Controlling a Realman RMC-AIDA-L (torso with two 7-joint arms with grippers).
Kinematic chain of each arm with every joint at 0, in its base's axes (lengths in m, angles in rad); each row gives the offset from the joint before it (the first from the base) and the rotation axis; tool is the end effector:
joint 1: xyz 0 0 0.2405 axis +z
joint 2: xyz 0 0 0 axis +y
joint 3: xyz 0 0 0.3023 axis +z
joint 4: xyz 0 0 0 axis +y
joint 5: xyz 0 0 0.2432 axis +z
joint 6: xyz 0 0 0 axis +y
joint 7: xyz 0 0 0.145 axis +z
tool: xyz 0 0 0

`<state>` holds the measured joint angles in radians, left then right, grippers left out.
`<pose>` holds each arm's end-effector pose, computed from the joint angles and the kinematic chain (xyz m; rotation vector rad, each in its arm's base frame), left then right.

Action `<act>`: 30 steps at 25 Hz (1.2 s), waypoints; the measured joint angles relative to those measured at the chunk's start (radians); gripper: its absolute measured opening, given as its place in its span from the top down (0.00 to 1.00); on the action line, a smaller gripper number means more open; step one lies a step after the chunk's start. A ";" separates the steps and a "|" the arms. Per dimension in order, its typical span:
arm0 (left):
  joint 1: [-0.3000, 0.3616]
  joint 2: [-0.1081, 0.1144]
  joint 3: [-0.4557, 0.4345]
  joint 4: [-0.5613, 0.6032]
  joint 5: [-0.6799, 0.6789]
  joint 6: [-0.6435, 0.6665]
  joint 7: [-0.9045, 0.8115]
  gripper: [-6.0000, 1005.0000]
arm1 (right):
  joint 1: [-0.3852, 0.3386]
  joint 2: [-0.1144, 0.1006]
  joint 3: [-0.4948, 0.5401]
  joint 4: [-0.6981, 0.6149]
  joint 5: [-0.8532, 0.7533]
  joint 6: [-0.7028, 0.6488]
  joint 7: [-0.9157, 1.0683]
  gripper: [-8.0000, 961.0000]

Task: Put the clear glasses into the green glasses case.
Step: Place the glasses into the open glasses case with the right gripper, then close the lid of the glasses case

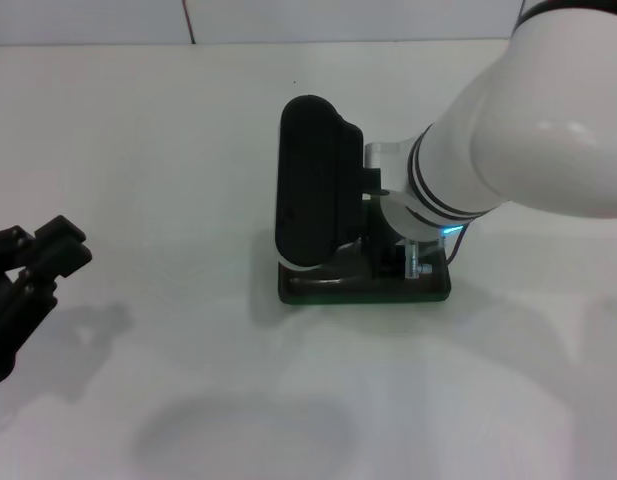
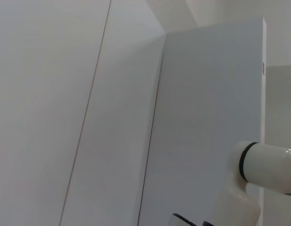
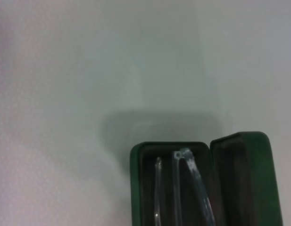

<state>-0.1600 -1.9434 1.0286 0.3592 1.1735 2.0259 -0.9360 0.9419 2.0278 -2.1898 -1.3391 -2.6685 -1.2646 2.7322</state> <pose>-0.3747 0.2189 0.0329 -2.3047 -0.3476 -1.4541 0.0707 0.3826 -0.1515 -2.6294 -0.2268 -0.8044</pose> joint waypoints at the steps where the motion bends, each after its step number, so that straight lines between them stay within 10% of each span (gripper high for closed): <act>1: 0.000 0.000 0.000 0.000 0.000 0.000 0.000 0.86 | 0.000 0.000 0.001 0.000 0.000 0.000 0.002 0.93; 30: -0.003 -0.001 -0.004 0.000 -0.001 0.001 0.000 0.86 | -0.145 0.000 0.040 -0.284 -0.045 -0.118 0.004 0.78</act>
<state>-0.1628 -1.9441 1.0247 0.3594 1.1723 2.0269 -0.9357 0.7964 2.0280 -2.1501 -1.6236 -2.7137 -1.3828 2.7359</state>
